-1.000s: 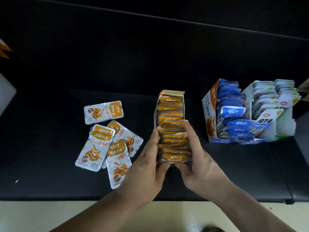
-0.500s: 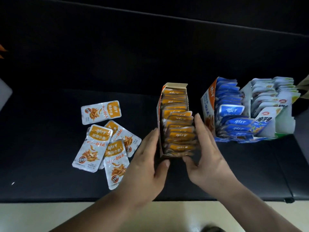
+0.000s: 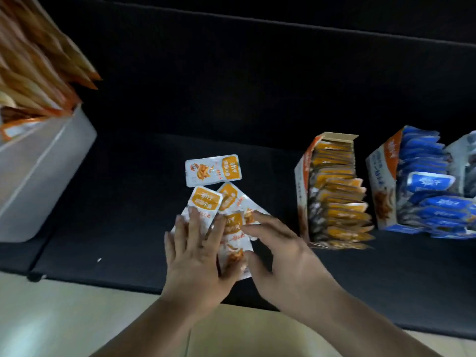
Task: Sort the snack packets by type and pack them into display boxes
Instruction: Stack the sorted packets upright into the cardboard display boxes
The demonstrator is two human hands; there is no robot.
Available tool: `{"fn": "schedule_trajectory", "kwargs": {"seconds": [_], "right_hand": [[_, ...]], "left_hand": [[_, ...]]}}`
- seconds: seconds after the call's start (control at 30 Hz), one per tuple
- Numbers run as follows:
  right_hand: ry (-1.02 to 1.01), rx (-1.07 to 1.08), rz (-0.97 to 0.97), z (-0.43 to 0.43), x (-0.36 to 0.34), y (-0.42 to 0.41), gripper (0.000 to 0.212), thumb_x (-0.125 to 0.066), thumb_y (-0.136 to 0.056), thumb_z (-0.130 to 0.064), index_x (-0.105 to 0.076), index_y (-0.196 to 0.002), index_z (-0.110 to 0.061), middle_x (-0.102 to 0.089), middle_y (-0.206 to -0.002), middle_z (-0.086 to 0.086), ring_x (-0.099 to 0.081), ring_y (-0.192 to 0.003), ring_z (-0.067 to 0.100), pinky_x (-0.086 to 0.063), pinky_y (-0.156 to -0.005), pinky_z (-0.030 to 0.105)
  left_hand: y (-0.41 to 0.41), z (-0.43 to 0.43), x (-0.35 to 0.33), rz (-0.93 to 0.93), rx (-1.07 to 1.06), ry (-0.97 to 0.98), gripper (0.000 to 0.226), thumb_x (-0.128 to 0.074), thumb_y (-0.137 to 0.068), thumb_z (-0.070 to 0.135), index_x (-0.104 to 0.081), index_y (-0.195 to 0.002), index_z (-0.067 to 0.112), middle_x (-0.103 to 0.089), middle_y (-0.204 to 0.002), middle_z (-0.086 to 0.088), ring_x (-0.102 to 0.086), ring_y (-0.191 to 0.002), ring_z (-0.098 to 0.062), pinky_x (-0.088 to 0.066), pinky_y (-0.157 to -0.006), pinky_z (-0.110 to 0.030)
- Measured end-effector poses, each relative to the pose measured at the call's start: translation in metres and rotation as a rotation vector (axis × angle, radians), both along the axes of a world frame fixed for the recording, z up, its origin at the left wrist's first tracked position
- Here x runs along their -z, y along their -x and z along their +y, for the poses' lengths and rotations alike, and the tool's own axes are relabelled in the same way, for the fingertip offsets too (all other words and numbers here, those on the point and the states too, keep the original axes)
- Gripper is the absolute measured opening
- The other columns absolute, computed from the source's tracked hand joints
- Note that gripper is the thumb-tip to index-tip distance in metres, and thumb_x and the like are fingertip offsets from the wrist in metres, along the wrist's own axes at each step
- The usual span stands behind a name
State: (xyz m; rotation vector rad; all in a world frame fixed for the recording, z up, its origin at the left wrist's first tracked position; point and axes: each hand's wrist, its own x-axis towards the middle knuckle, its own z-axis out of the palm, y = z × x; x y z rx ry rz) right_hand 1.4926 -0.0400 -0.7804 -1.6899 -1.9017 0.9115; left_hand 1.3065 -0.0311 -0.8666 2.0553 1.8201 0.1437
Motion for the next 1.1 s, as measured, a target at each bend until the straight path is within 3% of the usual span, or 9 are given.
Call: {"fn": "schedule_trajectory", "kwargs": {"seconds": [0.13,0.27,0.33,0.47,0.57,0.67,0.83,0.93,1.1], "right_hand": [[0.155,0.018,-0.203,0.029,0.029,0.012,0.071,-0.061,-0.098,-0.042,-0.027,-0.161,-0.038,-0.002,-0.172,-0.011,0.005,-0.158,0.005,-0.014,-0.128,0.029],[0.228,-0.038,-0.343,0.048,0.045,0.018,0.087,-0.060,-0.091,-0.066,-0.013,-0.161,-0.047,0.009,-0.171,-0.014,0.017,-0.157,0.010,-0.008,-0.130,0.035],[0.162,-0.043,-0.399,0.046,0.054,0.024,0.086,-0.060,-0.087,-0.071,-0.023,-0.160,-0.045,-0.003,-0.172,-0.013,0.009,-0.159,0.014,-0.014,-0.130,0.040],[-0.103,0.085,-0.352,0.039,0.072,0.025,0.061,-0.086,-0.075,-0.049,-0.070,-0.131,-0.028,-0.057,-0.150,0.004,-0.044,-0.146,0.033,-0.050,-0.106,0.057],[-0.122,0.116,-0.400,0.042,0.070,0.031,0.047,-0.093,-0.069,-0.039,-0.079,-0.112,-0.026,-0.068,-0.135,0.003,-0.061,-0.129,0.034,-0.059,-0.093,0.054],[-0.188,0.148,-0.396,0.041,0.064,0.037,0.027,-0.090,-0.072,-0.034,-0.081,-0.096,-0.028,-0.071,-0.121,-0.004,-0.067,-0.108,0.031,-0.060,-0.082,0.050],[-0.025,0.230,-0.155,0.041,0.056,0.037,0.025,-0.084,-0.080,-0.032,-0.075,-0.104,-0.036,-0.065,-0.110,-0.015,-0.061,-0.106,0.017,-0.056,-0.085,0.036],[0.140,0.284,-0.011,0.040,0.050,0.040,0.040,-0.080,-0.082,-0.027,-0.063,-0.115,-0.042,-0.061,-0.104,-0.017,-0.061,-0.101,0.009,-0.058,-0.082,0.038],[0.233,0.372,0.058,0.042,0.045,0.041,0.048,-0.068,-0.088,-0.010,-0.062,-0.127,-0.039,-0.055,-0.107,-0.008,-0.060,-0.088,0.005,-0.050,-0.066,0.019]], "left_hand": [[0.013,0.003,-0.004,-0.028,0.037,-0.141,0.073,-0.058,-0.095,0.058,-0.029,-0.160,0.039,-0.028,-0.168,-0.015,-0.035,-0.149,-0.042,-0.040,-0.113,-0.062],[0.039,-0.004,-0.007,-0.136,-0.010,-0.251,0.084,-0.077,-0.085,0.028,-0.036,-0.158,0.033,-0.053,-0.154,-0.009,-0.058,-0.132,-0.034,-0.053,-0.100,-0.053],[0.049,-0.008,-0.006,-0.172,0.005,-0.285,0.079,-0.071,-0.088,0.037,-0.037,-0.159,0.029,-0.061,-0.146,-0.001,-0.060,-0.130,-0.028,-0.053,-0.099,-0.049],[0.051,-0.013,-0.010,-0.257,-0.005,-0.301,0.057,-0.059,-0.091,0.060,-0.064,-0.137,0.027,-0.065,-0.137,0.009,-0.058,-0.127,-0.019,-0.052,-0.099,-0.045],[0.047,-0.010,-0.007,-0.272,-0.034,-0.315,0.028,-0.063,-0.092,0.054,-0.077,-0.098,0.030,-0.062,-0.130,0.014,-0.060,-0.111,-0.014,-0.051,-0.088,-0.040],[0.045,0.005,-0.003,-0.321,-0.206,-0.252,0.020,-0.075,-0.083,0.047,-0.067,-0.074,0.031,-0.058,-0.114,0.022,-0.053,-0.093,-0.008,-0.046,-0.075,-0.037],[0.035,0.018,-0.008,-0.313,-0.359,-0.101,0.065,-0.090,-0.070,0.039,-0.055,-0.124,0.037,-0.046,-0.119,0.016,-0.045,-0.104,-0.008,-0.038,-0.090,-0.031],[0.022,0.012,-0.009,-0.331,-0.326,-0.106,0.066,-0.085,-0.077,0.035,-0.051,-0.134,0.034,-0.052,-0.120,0.012,-0.050,-0.108,-0.010,-0.040,-0.091,-0.029],[0.005,0.002,-0.009,-0.383,-0.264,-0.104,0.069,-0.078,-0.076,0.044,-0.048,-0.137,0.035,-0.051,-0.120,0.016,-0.048,-0.108,-0.004,-0.046,-0.092,-0.027]]}}
